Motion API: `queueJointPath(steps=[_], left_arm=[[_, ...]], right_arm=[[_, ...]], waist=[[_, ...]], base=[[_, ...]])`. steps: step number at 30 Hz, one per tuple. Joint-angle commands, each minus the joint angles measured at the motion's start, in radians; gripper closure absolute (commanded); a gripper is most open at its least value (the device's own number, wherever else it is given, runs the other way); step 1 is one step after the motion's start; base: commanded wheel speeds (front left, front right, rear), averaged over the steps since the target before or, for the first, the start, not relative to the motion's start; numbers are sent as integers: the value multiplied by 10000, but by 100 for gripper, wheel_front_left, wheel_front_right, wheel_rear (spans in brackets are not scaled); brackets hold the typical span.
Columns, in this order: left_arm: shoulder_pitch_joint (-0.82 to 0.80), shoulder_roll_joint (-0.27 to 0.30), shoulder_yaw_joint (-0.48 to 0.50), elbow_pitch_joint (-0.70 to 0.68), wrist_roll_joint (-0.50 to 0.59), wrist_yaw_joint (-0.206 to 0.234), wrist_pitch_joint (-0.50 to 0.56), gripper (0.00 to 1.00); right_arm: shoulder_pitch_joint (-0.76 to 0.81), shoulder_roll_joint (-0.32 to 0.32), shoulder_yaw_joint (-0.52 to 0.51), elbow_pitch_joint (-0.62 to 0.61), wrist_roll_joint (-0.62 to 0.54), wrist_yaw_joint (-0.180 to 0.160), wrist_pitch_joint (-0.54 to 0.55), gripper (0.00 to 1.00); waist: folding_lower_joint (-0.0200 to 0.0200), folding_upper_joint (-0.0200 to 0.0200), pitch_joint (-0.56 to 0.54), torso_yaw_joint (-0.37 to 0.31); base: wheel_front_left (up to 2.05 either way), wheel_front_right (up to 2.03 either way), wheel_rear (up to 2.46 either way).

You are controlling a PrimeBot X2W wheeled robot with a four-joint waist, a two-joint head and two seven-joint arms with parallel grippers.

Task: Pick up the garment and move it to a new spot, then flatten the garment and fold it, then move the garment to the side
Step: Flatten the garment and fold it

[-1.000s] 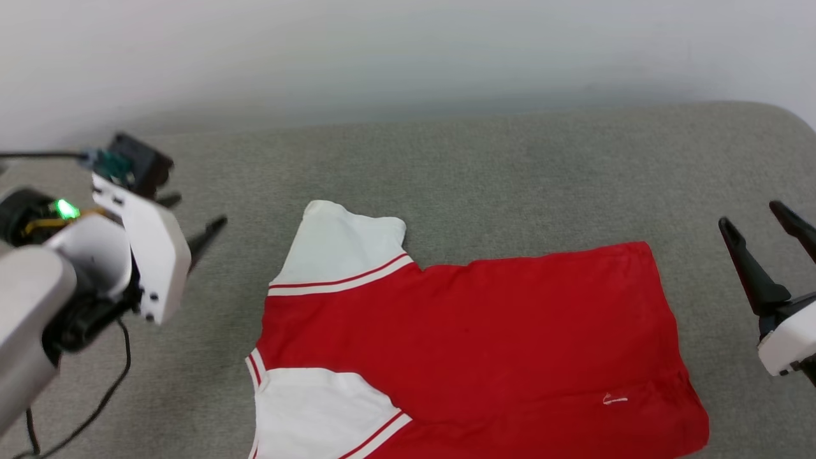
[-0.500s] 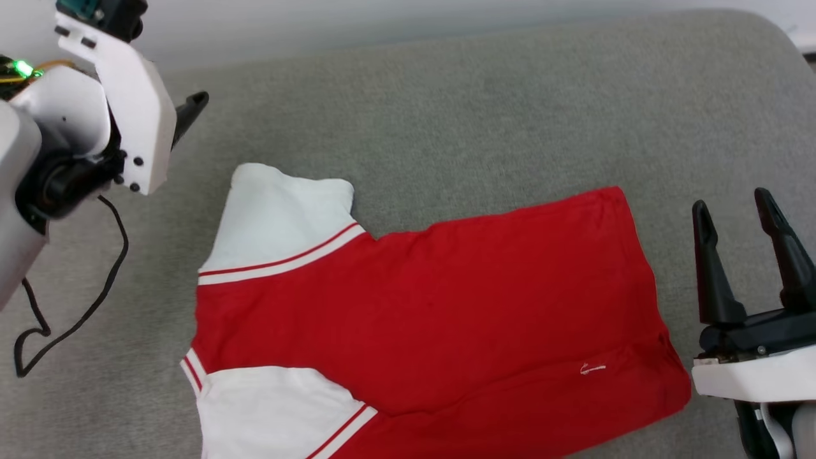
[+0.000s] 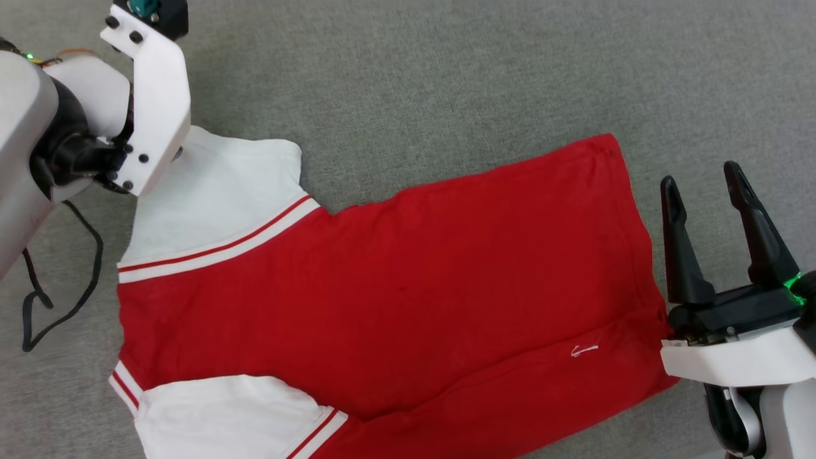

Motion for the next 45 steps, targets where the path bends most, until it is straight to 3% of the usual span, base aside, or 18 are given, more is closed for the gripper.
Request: queueJointPath(steps=[1, 8, 9, 10, 11, 18, 23, 28, 32, 33, 40, 45], left_arm=[[-119, -32, -199, 160, 166, -73, 259, 0], [256, -138, -741, 595, 322, -226, 512, 0], [297, -166, -770, 620, 300, -243, 461, 36], [343, -202, -748, 651, 207, -282, 398, 97], [384, -229, -754, 675, 167, -308, 390, 100], [307, -297, -630, 602, 6, -440, -82, 100], [507, -369, -700, 250, -46, -526, -808, 100], [857, -318, -867, -384, -41, -571, -1580, 100], [1011, -297, -902, -869, -159, -566, -1992, 100], [1011, -297, -902, -869, -159, -566, -1992, 100], [1014, -270, -970, -1585, -83, -570, -2483, 100], [773, -404, -1078, -1907, 91, -574, -2671, 100]], right_arm=[[-241, 72, 80, 101, -9, -8, -66, 0], [-564, -14, 320, 501, 26, -8, -102, 0], [-583, -28, 311, 548, 28, -8, -105, 0], [-630, -43, 295, 569, 31, -9, -101, 0], [-668, -65, 279, 593, 21, -8, -99, 0], [-800, -367, 21, 594, 28, -9, -102, 0], [-1274, -1324, -350, 199, 88, -8, -9, 0], [-2192, -3028, 148, 3, 461, -8, 2048, 0], [-2887, -4260, 915, 187, 1456, -9, 4534, 0], [-2887, -4260, 915, 187, 1456, -9, 4534, 0], [-4332, -6430, 3140, 610, 3785, -9, 9200, 0], [-5485, -7147, 4539, 1058, 5080, -9, 11803, 0]], waist=[[-1, 0, 427, -187], [-1, 0, 769, -258], [-1, 0, 771, -243], [-1, 0, 756, -227], [-1, 0, 710, -201], [-1, 0, 129, 7], [-1, 0, -583, 320], [-1, 0, -1199, 743], [-1, 0, -1360, 1048], [-1, 0, -1360, 1048], [-1, 0, -1239, 1563], [-1, 0, -929, 1960]], base=[[0, 0, 0], [0, 0, 0], [0, 0, 0], [0, 0, 0], [0, 0, 0], [0, 0, 0], [0, 0, 0], [0, 0, 0], [0, 0, 0], [0, 0, 0], [0, 0, 0], [0, 0, 0]])
